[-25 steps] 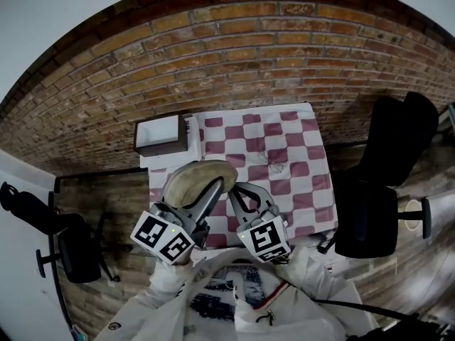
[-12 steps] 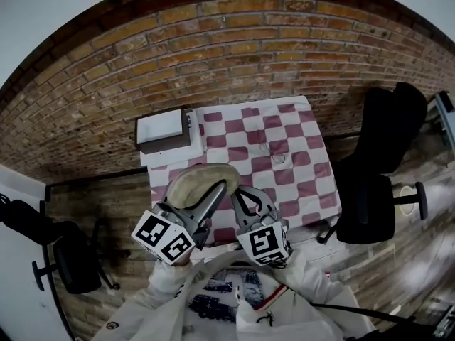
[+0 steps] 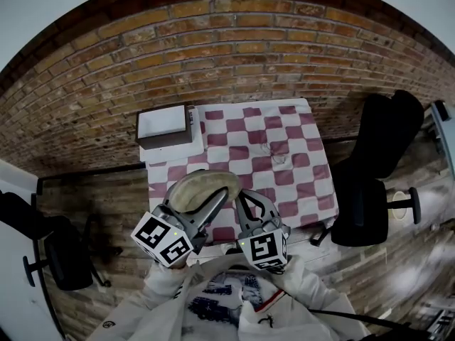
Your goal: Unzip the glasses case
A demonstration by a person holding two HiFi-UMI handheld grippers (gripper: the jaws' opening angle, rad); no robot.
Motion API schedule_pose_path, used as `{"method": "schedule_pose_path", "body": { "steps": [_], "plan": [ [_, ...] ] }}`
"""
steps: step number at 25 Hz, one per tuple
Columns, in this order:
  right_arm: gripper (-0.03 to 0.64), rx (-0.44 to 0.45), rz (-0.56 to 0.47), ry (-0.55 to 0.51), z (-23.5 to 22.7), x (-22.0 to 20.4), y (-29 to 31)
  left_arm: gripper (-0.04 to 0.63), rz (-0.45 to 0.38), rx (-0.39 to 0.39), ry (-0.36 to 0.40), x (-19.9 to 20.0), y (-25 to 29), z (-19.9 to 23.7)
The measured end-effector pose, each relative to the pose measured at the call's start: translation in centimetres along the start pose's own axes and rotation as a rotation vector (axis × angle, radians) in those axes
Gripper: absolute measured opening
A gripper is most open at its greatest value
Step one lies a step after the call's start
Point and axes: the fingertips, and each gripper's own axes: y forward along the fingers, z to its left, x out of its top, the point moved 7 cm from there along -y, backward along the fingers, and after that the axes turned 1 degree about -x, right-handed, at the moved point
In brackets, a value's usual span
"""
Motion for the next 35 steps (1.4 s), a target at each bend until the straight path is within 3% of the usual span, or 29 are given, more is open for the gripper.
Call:
{"method": "schedule_pose_path", "body": {
  "steps": [16, 35],
  "plan": [
    [0.014, -0.069, 0.024, -0.063, -1.7, -0.7, -0.7, 0.284, 0.079, -0.077, 0.024, -1.3, 1.0, -0.3],
    [0.014, -0.088, 0.02, -0.106, -1.9, -0.5, -1.1, 0.284, 0.131, -0.104, 0.086, -2.3, 0.7, -0.7]
  ]
}}
